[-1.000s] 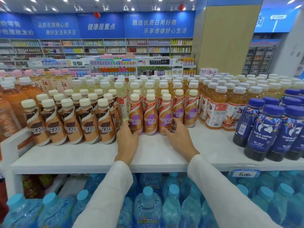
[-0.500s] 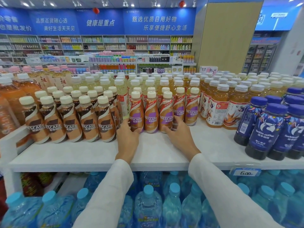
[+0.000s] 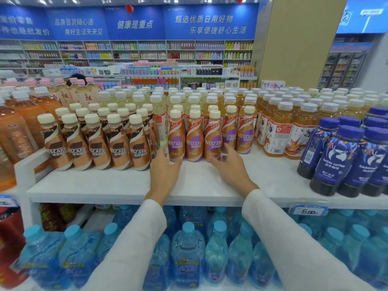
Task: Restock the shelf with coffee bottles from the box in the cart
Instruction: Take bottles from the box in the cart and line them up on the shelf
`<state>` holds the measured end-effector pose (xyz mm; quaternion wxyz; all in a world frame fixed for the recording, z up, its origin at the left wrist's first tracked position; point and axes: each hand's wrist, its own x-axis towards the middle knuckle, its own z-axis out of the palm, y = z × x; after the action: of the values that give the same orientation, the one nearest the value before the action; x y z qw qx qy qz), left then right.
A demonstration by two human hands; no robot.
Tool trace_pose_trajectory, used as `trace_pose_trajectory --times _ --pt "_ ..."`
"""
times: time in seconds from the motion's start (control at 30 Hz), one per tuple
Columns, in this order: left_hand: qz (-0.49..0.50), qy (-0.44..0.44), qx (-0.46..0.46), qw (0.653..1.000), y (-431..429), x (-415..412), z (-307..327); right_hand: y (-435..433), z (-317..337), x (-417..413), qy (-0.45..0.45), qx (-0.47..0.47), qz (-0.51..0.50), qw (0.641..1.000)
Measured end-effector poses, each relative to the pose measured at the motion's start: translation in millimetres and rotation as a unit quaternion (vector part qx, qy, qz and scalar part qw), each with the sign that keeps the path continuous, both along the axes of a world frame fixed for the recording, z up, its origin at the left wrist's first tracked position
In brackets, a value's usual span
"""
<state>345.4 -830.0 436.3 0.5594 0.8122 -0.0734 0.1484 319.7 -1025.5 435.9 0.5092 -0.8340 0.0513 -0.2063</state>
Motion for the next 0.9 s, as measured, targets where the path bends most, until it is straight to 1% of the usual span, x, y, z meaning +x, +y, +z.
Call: trace_pose_trajectory --times 0.07,0.13,0.2,0.3,0.47,0.57,0.73,0.9 --pt "0.007 -0.003 0.03 1.0 8.0 -12.1 -3.2 -1.2 0.3 -16.7 0.002 -0.016 -0.004 1.0" --pt "0.018 -0.006 0.035 0.999 16.3 -30.7 -5.4 -3.8 -1.5 -37.1 0.013 -0.027 -0.012 0.999" --pt "0.031 -0.015 0.023 0.999 25.9 -53.3 -8.5 -5.6 -4.7 -60.5 0.019 -0.022 -0.014 0.999" --pt "0.053 -0.017 -0.002 0.998 42.5 -90.0 -18.3 -3.3 -11.6 -100.4 0.002 0.002 -0.005 1.0" --pt "0.116 -0.01 -0.055 0.992 78.5 -156.3 -42.6 16.7 -27.9 -154.6 -0.02 0.063 0.044 0.997" --pt "0.148 0.016 -0.078 0.986 103.5 -192.4 -62.7 40.5 -43.2 -173.0 0.007 0.088 0.084 0.993" --pt "0.199 0.084 -0.121 0.969 154.4 -255.3 -100.9 102.6 -76.2 -195.6 0.05 0.108 0.149 0.982" --pt "0.29 0.16 -0.135 0.934 225.1 -315.1 -139.1 185.9 -125.9 -214.0 0.131 0.099 0.224 0.961"
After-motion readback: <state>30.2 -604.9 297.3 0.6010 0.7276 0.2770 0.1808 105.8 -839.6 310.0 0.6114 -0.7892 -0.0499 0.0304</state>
